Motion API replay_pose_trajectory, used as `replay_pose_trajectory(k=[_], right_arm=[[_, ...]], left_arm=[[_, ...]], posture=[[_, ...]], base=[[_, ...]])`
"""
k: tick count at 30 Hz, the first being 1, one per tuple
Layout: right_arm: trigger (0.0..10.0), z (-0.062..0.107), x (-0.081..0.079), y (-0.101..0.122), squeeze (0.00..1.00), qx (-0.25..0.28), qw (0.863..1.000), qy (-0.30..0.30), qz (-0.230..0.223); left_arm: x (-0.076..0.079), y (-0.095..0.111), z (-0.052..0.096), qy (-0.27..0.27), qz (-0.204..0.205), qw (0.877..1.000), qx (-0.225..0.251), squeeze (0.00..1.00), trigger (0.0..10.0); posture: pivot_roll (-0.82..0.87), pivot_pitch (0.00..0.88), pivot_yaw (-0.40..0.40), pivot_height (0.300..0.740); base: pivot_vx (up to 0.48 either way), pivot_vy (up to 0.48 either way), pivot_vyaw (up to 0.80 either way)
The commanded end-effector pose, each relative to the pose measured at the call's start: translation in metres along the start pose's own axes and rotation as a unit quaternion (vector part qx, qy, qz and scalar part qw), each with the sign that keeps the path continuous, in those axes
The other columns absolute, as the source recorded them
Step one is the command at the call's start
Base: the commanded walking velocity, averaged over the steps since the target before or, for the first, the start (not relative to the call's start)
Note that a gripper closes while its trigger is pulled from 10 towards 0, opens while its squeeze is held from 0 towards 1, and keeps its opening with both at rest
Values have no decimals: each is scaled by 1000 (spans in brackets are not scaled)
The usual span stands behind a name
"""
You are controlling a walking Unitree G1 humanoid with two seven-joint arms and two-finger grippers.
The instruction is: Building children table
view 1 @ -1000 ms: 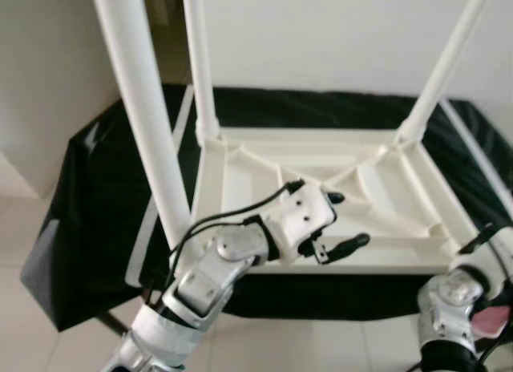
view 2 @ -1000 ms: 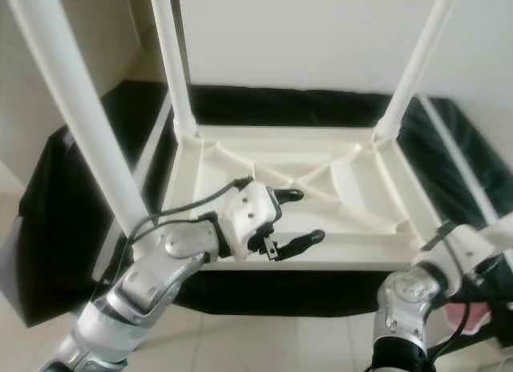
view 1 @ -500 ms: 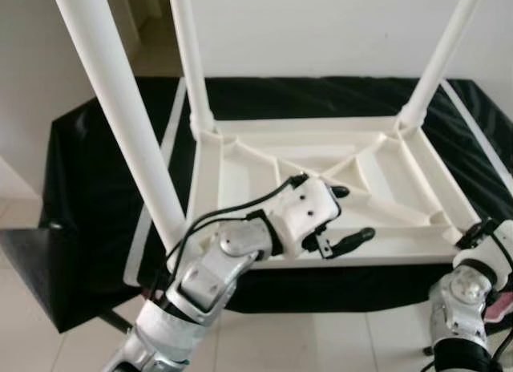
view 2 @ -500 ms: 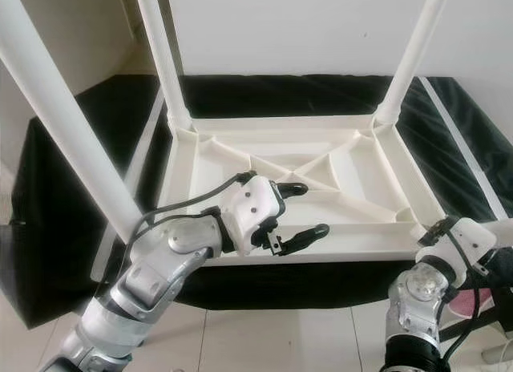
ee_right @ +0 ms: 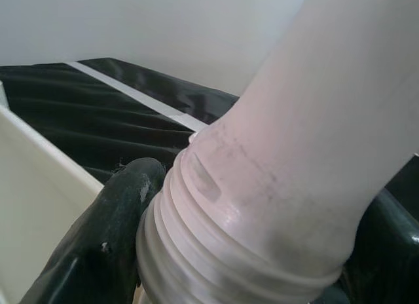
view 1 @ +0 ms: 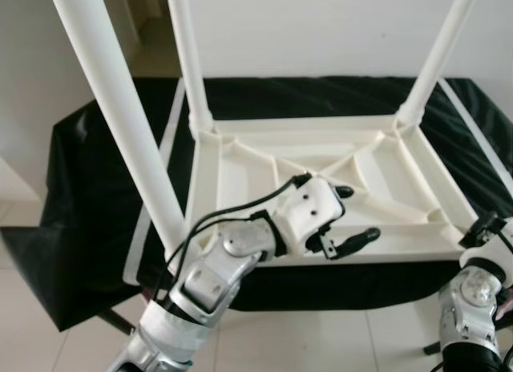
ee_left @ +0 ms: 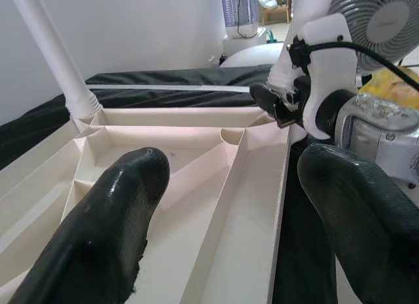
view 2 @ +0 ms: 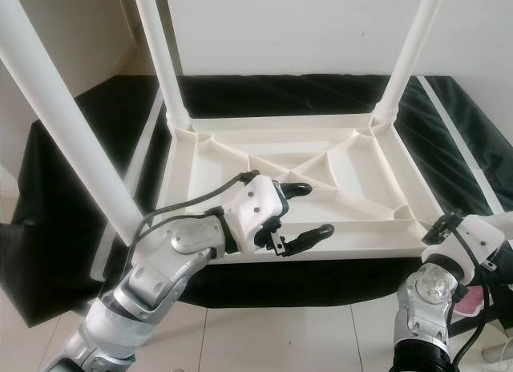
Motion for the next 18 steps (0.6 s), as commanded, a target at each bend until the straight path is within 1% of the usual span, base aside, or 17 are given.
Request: replay_pose_trajectory(k=[1, 2, 4, 6, 7, 9, 11, 12, 13, 15, 16, 17, 18], right_arm=[[10000, 0, -1, 3, 0, 5, 1000, 10, 8], [10000, 0, -3, 4, 0, 7, 1000, 19, 12], [10000, -1, -11, 11, 0, 10, 999, 39, 17], [10000, -1, -11, 11, 0, 10, 999, 39, 17], [10000, -1, -15, 13, 0, 6, 999, 46, 17], [10000, -1, -15, 13, 0, 6, 999, 46, 17], [10000, -1, -24, 9, 0, -18, 997, 65, 28], [10000, 0, -28, 3, 0, -41, 995, 79, 40], [10000, 1, -31, -2, 0, -56, 993, 89, 48], [10000, 1, -31, -2, 0, -56, 993, 89, 48], [10000, 3, -34, -6, 0, -65, 991, 99, 59], [10000, 3, -34, -6, 0, -65, 991, 99, 59], [10000, 5, -37, -12, 0, -82, 989, 109, 64]], left_arm=[[3, -5, 1, -19, -3, 1000, -9, 0, 10000], [3, -8, 1, -20, -7, 1000, -16, 0, 10000], [5, -31, 3, -26, -22, 996, -83, 0, 10000], [5, -31, 3, -26, -22, 996, -83, 0, 10000], [6, -42, 5, -28, -27, 992, -118, 0, 10000], [6, -42, 5, -28, -27, 992, -118, 0, 10000], [4, -59, 8, -23, -35, 984, -172, 0, 10000], [2, -66, 9, -19, -38, 980, -195, 0, 10000], [1, -70, 10, -17, -40, 977, -208, 0, 10000], [1, -70, 10, -17, -40, 977, -208, 0, 10000], [-1, -75, 12, -13, -45, 974, -223, 0, 10000], [-1, -75, 12, -13, -45, 974, -223, 0, 10000], [-3, -80, 14, -7, -52, 968, -244, 0, 10000]], posture=[[-77, 52, 13, 740], [-77, 52, 13, 740], [-77, 52, 15, 740], [-77, 52, 15, 740], [-78, 52, 14, 740], [-78, 52, 14, 740], [-78, 51, 11, 740], [-79, 50, 10, 740], [-79, 50, 10, 740], [-79, 50, 10, 740], [-77, 49, 8, 740], [-77, 49, 8, 740], [-76, 49, 7, 740]], base=[[0, 0, 0], [0, 0, 0], [0, 0, 0], [0, 0, 0], [0, 0, 0], [0, 0, 0], [0, 0, 0], [0, 0, 0], [0, 0, 0], [0, 0, 0], [0, 0, 0], [0, 0, 0], [0, 0, 0]])
Point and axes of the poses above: a point about 5 cm out from each wrist's last joint towards the gripper, its own z axis pointing back from the gripper into the wrist, its own y axis along the axis of the wrist's last joint, x = y × z, the point moved 1 cm from there along -z, pointing out of the wrist towards the gripper, and after that the axes turned 15 degrees about -z, right-handed, at the moved point
